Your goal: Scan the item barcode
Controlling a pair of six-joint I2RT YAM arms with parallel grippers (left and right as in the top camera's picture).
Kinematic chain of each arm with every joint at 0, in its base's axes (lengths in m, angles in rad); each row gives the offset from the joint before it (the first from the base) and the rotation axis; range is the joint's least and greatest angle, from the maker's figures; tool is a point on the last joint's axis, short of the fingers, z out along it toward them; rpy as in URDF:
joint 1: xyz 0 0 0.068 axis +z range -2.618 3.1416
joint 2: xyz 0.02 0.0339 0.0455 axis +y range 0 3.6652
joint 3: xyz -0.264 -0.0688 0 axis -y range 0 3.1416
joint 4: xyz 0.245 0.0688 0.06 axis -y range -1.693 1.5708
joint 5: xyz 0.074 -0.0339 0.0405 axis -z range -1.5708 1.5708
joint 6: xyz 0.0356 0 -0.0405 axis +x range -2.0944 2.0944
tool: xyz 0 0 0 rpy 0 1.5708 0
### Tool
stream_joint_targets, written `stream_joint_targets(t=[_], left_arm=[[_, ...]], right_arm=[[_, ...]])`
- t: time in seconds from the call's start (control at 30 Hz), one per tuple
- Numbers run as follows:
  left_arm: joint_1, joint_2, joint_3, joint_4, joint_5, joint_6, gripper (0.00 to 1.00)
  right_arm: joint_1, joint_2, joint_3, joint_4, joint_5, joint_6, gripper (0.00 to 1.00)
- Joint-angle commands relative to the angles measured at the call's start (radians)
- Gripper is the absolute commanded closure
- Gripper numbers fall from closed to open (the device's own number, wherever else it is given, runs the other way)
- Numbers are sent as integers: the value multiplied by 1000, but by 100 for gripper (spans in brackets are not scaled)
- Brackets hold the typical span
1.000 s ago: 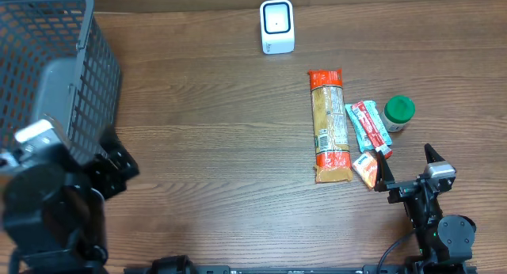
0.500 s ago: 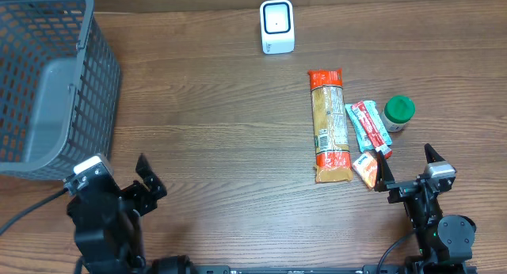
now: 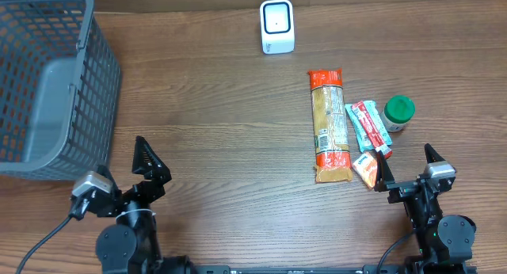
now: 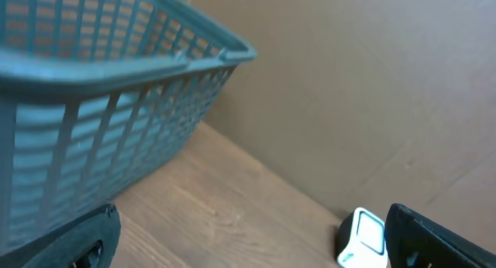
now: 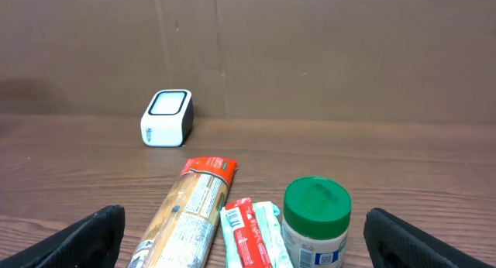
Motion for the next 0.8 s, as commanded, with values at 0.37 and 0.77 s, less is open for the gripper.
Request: stream_joint_targets(t=[0.37, 0.77], left_arm=[[-5, -169, -263, 152, -65, -38, 0], [-5, -195, -484, 584, 43, -37, 0]], right_arm=[[-4, -11, -11, 5, -8, -3, 0], [-4, -11, -11, 5, -8, -3, 0]])
